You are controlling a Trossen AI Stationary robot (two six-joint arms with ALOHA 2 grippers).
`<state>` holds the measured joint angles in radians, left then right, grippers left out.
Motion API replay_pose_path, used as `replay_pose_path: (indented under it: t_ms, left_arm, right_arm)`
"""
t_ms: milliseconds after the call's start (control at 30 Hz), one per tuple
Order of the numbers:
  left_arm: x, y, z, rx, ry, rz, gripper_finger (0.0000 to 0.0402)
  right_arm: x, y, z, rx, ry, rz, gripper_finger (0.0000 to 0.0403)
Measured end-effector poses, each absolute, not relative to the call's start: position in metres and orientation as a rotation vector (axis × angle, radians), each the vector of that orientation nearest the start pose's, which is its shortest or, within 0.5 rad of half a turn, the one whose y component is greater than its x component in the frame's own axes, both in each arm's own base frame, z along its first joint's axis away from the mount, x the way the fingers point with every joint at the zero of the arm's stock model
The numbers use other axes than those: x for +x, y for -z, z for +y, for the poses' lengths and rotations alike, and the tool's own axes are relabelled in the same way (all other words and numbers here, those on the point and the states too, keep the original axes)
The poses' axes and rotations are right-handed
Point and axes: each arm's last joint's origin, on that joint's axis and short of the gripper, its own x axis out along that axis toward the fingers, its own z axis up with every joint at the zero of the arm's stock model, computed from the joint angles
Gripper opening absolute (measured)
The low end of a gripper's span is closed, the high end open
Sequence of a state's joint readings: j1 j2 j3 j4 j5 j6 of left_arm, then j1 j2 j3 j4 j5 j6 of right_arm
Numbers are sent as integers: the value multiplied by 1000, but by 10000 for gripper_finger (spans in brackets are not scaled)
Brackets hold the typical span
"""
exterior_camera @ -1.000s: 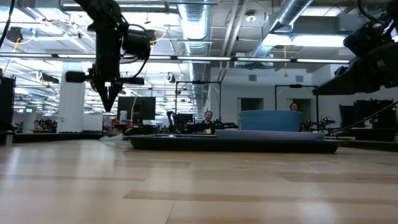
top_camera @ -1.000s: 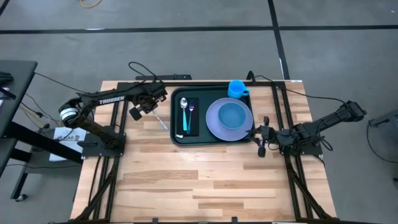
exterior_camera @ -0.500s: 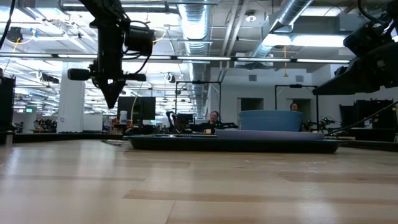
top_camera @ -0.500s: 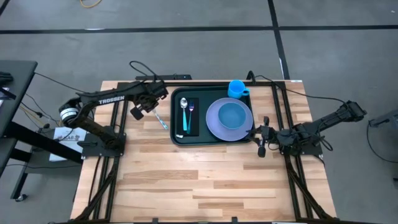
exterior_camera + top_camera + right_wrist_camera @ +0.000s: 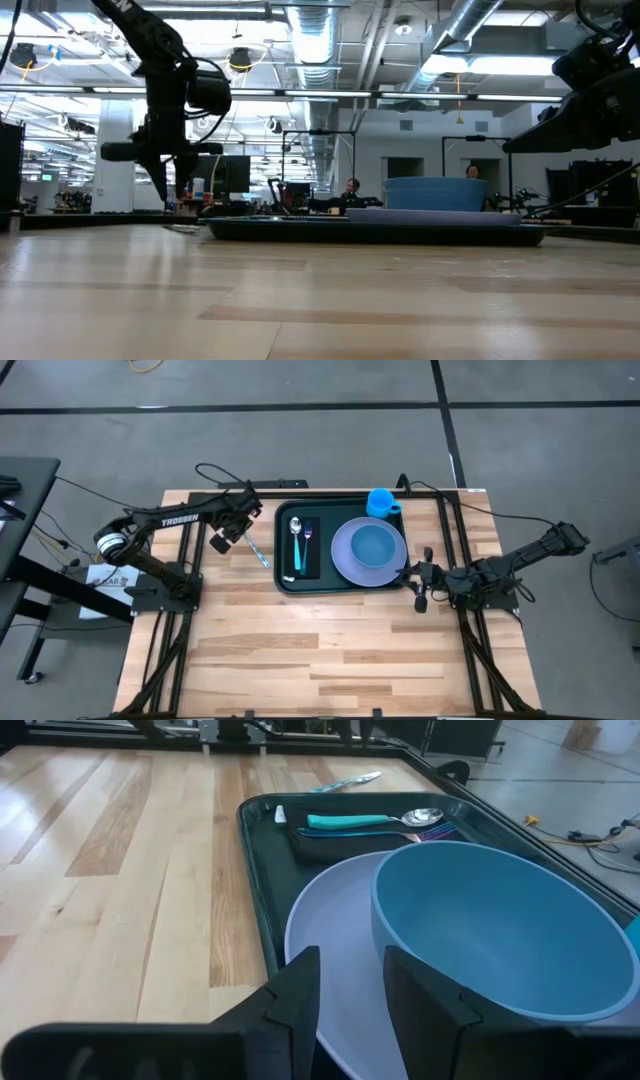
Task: Set up tray
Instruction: Put the green knife on the black napkin
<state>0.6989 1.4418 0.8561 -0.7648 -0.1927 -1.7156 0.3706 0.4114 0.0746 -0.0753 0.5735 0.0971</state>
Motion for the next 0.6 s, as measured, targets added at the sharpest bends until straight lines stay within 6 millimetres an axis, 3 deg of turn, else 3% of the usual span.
replay_pose_path:
  t_ms: [267,600]
  left_arm:
    - [180,-172,159,-1686,-1769,333,141]
    - [182,-173,159,-1703,-1782,264,151]
  right_arm:
    - [111,-148,26,-92,217,357,107]
    - [111,-148,26,-92,218,357,107]
